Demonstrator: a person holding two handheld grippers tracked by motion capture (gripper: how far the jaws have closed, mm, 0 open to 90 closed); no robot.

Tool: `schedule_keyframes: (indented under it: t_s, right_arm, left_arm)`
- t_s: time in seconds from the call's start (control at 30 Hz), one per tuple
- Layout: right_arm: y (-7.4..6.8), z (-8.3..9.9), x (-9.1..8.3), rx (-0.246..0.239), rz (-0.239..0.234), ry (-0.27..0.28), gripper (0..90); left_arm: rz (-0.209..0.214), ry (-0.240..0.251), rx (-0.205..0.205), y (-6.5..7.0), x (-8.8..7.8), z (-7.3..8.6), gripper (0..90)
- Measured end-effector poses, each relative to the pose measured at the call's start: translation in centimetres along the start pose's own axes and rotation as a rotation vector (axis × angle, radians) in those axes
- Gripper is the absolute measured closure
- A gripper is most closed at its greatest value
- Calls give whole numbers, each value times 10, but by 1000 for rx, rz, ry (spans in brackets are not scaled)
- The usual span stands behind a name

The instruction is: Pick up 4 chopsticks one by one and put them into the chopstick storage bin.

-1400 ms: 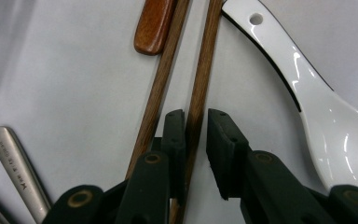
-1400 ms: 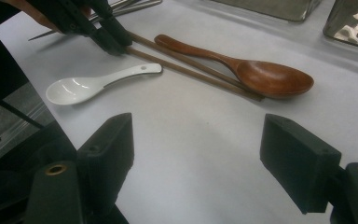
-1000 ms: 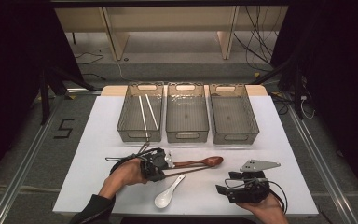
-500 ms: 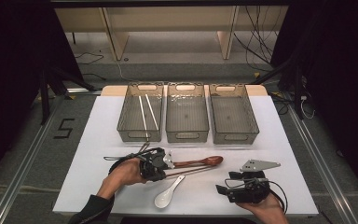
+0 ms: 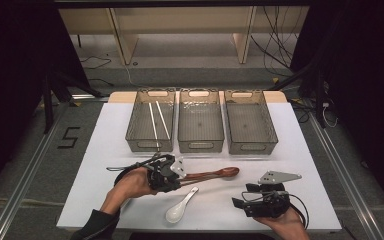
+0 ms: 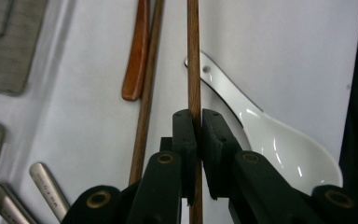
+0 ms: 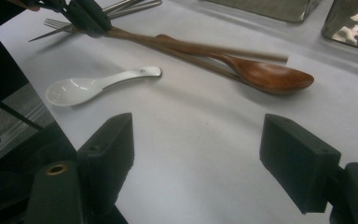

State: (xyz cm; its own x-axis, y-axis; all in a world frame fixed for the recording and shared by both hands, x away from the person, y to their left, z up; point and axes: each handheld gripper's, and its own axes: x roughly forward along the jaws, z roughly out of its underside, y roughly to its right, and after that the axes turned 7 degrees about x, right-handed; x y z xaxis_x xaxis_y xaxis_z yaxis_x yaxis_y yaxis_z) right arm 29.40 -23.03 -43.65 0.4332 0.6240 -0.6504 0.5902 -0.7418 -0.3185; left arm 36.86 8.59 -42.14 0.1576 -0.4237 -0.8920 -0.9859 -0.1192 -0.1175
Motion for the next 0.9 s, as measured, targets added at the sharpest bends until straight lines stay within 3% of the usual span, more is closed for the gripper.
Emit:
schedule_keyframes:
  t_s: [0.07,0.2,0.47,0.9]
  right_arm:
    - [0,0,0,-1,3,7,268]
    - [0,0,-2,-2,5,27,268]
    - [0,0,-3,-8,7,61,268]
    - [0,0,-3,-5,7,64,268]
  left_arm:
    - [-16,24,-14,-1,-6,0,840]
    - [-46,97,-83,-8,-16,1,840]
    - [-107,168,-215,-20,-31,9,840]
    - [-187,227,-350,-42,-48,28,840]
